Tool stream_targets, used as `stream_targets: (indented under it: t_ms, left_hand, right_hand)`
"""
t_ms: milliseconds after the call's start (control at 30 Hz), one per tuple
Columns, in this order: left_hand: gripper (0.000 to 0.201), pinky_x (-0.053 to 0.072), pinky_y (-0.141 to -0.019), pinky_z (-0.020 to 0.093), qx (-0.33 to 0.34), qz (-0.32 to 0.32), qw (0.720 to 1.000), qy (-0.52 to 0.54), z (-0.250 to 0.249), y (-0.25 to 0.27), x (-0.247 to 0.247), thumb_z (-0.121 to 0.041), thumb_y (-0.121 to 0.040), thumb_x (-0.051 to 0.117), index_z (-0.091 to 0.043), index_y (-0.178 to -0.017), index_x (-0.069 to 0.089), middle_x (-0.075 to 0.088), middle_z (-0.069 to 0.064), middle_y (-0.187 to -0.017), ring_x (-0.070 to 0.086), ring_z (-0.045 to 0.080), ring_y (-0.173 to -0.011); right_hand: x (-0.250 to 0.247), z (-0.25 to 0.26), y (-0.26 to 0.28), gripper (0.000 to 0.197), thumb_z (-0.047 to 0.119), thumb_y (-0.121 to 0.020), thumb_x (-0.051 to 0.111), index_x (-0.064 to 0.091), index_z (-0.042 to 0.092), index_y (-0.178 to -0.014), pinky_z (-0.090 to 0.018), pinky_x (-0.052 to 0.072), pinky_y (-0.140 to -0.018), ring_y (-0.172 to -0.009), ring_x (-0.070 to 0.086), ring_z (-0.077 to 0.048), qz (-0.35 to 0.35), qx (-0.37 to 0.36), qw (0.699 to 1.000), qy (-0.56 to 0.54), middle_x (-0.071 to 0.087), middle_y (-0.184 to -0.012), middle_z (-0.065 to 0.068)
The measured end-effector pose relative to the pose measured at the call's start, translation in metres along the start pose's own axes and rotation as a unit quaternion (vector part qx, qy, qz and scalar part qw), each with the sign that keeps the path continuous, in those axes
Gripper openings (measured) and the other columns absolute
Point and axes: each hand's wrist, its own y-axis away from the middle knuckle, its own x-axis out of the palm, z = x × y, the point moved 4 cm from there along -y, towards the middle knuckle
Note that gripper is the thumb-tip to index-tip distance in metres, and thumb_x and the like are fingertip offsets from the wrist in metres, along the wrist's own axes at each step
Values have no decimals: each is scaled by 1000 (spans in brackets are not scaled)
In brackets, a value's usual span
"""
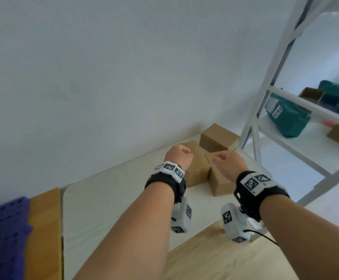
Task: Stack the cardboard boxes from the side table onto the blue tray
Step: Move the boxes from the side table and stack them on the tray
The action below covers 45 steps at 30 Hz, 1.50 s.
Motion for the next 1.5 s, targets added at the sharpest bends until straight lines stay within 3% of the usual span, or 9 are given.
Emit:
stream_targets:
  t_ms: [133,233,467,700,967,1100,1333,1400,1500]
  left_hand:
    - [27,48,-101,36,0,12,1000,-4,-12,-38,10,-20,-91,58,-18,-116,67,67,5,-122,62,26,-113]
    - [26,49,-99,37,1,17,1000,-22,-21,-58,20,-21,-93,55,-13,-114,68,68,9,-119,62,29,-112]
    - [31,43,-90,26,-16,32,999,-31,-46,-106,40,-18,-90,58,-17,-121,65,65,3,-123,60,24,-115]
    - [31,46,-102,33,-50,-6,998,-35,-78,-156,60,-17,-93,57,-15,-123,64,64,5,-128,59,25,-118]
    - [40,45,-99,31,-123,-12,992,-22,-102,-212,101,-19,-91,58,-13,-131,57,58,7,-134,56,26,-121]
    - [52,46,-98,35,-206,-11,978,-25,-81,-224,124,-24,-90,59,-12,-139,46,52,12,-139,55,31,-122]
    - [85,52,-98,44,-295,35,954,22,-55,-237,155,-23,-88,57,-9,-155,6,51,20,-139,60,36,-115]
    - [88,54,-95,47,-315,49,947,33,-45,-244,163,-26,-80,60,-9,-152,13,54,21,-134,64,38,-110]
    - [74,59,-85,46,-339,46,938,50,-27,-250,171,-27,-70,65,3,-133,42,67,19,-110,71,36,-89]
  right_hand:
    - [-7,-7,-33,25,26,-96,52,69,16,-111,-31,47,-87,-99,60,-19,-5,9,1000,-4,68,-103,-1]
    - [-12,-14,-55,26,26,-96,53,69,16,-114,-28,45,-85,-98,59,-17,-1,18,1000,-6,69,-110,-2]
    - [-32,-28,-118,27,25,-96,52,68,14,-115,-26,41,-83,-96,56,-17,6,9,1000,12,67,-111,-4]
    - [-59,-43,-200,20,24,-93,56,70,16,-105,-33,49,-92,-101,62,-21,39,-24,999,-7,69,-107,-2]
    - [-85,-76,-285,17,20,-92,55,71,15,-98,-31,49,-88,-99,64,-23,93,-33,995,9,70,-100,-2]
    - [-73,-101,-306,26,15,-93,50,65,15,-114,-30,46,-91,-108,60,-23,132,-4,991,35,65,-113,-2]
    - [-41,-135,-323,47,8,-92,47,46,14,-139,-35,47,-96,-121,54,-27,231,37,970,61,52,-140,-7]
    - [-32,-139,-321,51,9,-93,49,41,12,-143,-37,47,-97,-122,53,-30,251,46,965,63,51,-140,-11]
    - [-21,-139,-322,51,10,-91,53,45,8,-141,-35,47,-84,-105,57,-28,271,47,960,49,57,-129,-12]
